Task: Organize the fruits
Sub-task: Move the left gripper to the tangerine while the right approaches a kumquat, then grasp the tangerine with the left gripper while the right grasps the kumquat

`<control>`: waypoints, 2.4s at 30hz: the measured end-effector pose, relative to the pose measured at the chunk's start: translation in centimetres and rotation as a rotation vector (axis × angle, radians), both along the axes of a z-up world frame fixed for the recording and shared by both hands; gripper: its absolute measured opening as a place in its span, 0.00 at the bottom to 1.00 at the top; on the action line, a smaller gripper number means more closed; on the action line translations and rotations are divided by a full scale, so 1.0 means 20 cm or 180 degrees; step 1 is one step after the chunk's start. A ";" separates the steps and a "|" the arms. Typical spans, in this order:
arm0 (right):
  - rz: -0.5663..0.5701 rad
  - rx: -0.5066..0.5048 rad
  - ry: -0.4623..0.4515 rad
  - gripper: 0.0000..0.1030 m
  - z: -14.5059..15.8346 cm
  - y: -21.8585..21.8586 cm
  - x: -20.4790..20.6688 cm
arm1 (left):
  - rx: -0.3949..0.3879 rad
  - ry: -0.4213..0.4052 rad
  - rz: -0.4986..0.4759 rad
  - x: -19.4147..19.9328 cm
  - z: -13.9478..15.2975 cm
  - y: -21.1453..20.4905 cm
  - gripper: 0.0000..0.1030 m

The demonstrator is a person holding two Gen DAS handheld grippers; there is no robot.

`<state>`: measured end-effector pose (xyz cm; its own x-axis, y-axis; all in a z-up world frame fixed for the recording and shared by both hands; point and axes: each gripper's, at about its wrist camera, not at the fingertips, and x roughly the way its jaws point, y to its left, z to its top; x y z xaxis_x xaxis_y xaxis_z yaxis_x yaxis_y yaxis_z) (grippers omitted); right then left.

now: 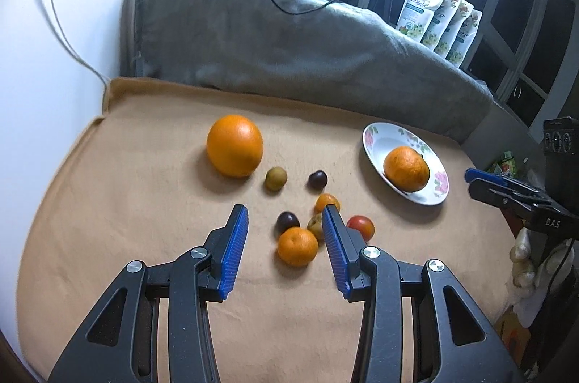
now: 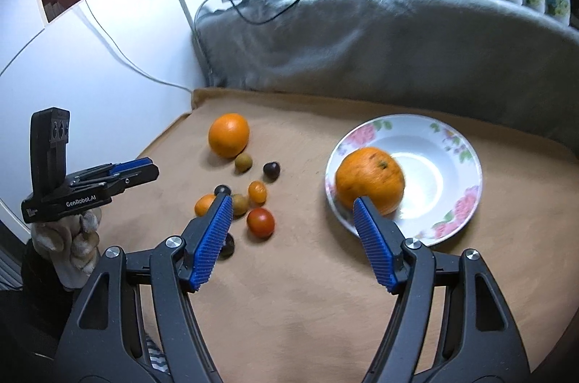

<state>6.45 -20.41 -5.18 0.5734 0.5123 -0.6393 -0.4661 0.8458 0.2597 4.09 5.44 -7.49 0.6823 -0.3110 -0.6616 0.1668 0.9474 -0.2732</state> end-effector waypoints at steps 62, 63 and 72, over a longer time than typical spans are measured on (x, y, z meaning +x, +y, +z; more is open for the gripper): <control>0.0305 -0.0212 0.1348 0.36 -0.46 0.54 0.58 | 0.0201 0.0443 -0.0233 0.14 -0.34 -0.19 0.40; 0.0299 -0.0204 0.1357 0.34 -0.46 0.54 0.58 | 0.0196 0.0442 -0.0232 0.15 -0.34 -0.19 0.40; 0.0313 -0.0188 0.1349 0.23 -0.47 0.55 0.58 | 0.0161 0.0433 -0.0217 0.15 -0.34 -0.18 0.34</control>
